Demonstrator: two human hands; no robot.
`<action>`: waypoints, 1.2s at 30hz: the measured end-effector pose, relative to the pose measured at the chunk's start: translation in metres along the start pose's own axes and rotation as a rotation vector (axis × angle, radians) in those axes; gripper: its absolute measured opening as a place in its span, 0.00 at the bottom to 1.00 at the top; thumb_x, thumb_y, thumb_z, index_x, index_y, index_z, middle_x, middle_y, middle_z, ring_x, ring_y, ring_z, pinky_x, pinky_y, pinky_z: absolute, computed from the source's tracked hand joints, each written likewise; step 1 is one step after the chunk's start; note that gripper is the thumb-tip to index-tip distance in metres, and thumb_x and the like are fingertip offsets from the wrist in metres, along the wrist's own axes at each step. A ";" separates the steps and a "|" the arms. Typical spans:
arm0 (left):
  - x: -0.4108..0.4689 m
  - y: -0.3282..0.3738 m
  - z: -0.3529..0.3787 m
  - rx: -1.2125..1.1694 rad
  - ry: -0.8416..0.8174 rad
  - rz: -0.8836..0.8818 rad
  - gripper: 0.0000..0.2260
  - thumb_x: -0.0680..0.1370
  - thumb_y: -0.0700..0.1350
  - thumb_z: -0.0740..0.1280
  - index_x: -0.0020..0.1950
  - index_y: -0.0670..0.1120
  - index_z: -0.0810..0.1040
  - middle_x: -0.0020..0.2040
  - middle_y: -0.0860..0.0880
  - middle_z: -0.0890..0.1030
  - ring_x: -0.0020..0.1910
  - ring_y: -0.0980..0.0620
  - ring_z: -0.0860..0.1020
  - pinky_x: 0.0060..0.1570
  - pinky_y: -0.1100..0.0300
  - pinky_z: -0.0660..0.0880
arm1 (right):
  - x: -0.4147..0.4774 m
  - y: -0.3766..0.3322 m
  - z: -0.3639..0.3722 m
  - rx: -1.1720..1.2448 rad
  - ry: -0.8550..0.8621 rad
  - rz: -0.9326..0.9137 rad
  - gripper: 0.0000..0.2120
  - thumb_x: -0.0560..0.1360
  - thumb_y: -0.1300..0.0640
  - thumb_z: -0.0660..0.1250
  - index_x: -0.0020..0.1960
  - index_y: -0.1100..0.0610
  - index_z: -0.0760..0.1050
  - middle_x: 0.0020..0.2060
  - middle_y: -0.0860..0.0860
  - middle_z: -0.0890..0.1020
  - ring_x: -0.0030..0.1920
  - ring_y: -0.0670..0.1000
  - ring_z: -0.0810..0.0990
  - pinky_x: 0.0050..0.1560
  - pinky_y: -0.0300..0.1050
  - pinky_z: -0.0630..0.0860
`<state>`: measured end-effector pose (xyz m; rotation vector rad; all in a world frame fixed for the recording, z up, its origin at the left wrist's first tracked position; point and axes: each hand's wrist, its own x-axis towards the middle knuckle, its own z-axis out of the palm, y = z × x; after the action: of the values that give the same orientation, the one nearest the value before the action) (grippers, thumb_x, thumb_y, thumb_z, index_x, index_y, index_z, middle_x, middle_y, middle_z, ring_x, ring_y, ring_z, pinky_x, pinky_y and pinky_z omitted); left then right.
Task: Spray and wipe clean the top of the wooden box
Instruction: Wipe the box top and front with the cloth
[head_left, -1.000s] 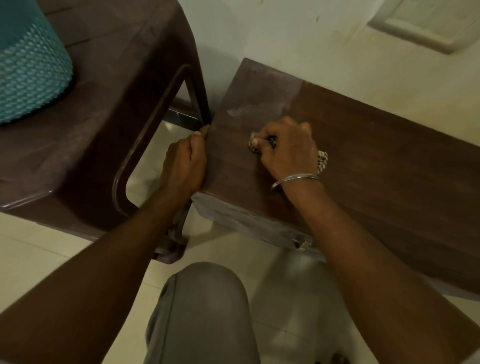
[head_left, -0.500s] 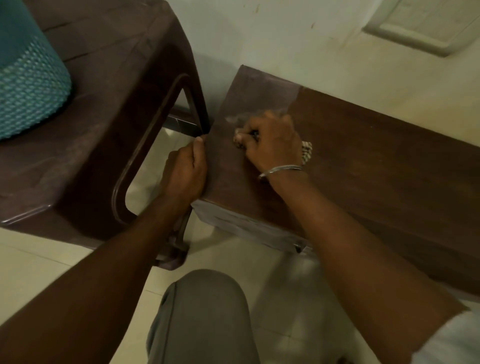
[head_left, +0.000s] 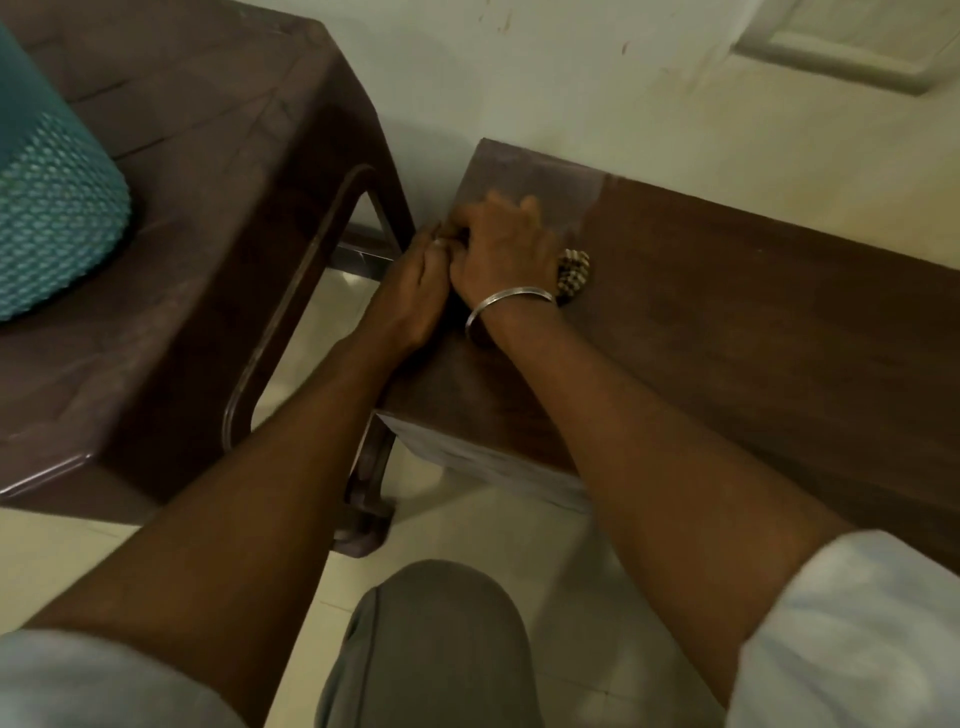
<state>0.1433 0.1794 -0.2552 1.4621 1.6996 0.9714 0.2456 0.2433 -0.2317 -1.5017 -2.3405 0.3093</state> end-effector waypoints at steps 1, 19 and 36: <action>0.003 0.000 0.000 0.025 -0.008 -0.003 0.17 0.85 0.48 0.48 0.63 0.42 0.72 0.59 0.46 0.76 0.56 0.57 0.77 0.62 0.60 0.73 | 0.003 0.001 0.001 -0.002 -0.010 -0.014 0.07 0.76 0.50 0.65 0.52 0.46 0.80 0.53 0.47 0.77 0.56 0.56 0.71 0.46 0.48 0.68; 0.014 -0.004 0.010 0.102 0.021 -0.122 0.23 0.88 0.51 0.47 0.82 0.47 0.55 0.82 0.46 0.59 0.80 0.51 0.58 0.73 0.65 0.52 | 0.006 0.038 -0.009 0.019 0.057 0.026 0.06 0.74 0.47 0.68 0.45 0.48 0.80 0.50 0.47 0.79 0.55 0.57 0.73 0.44 0.46 0.65; 0.039 0.005 0.013 0.194 -0.031 -0.094 0.26 0.87 0.54 0.50 0.82 0.44 0.53 0.81 0.46 0.60 0.77 0.54 0.61 0.66 0.77 0.53 | 0.017 0.076 -0.016 0.017 0.117 0.072 0.06 0.73 0.47 0.70 0.45 0.49 0.82 0.48 0.48 0.81 0.54 0.57 0.75 0.44 0.46 0.70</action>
<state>0.1517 0.2200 -0.2577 1.4963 1.8643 0.7471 0.3095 0.2903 -0.2414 -1.5550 -2.1920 0.2513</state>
